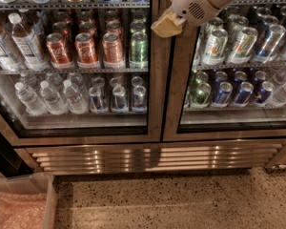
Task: Open left fridge door
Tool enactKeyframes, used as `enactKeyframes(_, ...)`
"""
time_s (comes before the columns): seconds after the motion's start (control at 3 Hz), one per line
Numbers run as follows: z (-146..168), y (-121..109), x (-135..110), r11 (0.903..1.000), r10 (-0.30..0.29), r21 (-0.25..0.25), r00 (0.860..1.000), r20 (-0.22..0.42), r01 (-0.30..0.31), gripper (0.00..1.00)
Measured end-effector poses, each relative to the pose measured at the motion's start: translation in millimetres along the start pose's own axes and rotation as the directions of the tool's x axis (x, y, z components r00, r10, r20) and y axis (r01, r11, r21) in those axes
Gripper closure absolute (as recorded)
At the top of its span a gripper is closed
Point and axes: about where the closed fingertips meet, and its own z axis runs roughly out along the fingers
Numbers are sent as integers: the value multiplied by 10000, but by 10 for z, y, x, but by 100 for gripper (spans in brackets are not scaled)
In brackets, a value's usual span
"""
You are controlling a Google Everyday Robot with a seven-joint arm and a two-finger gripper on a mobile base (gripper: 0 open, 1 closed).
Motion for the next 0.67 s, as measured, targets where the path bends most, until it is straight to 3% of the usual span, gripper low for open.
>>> enactKeyframes(0.33, -2, -2, 2, 10000, -1, -1, 10000, 0, 1, 100)
enactKeyframes(0.67, -42, -50, 53, 10000, -1, -2, 10000, 0, 1, 100)
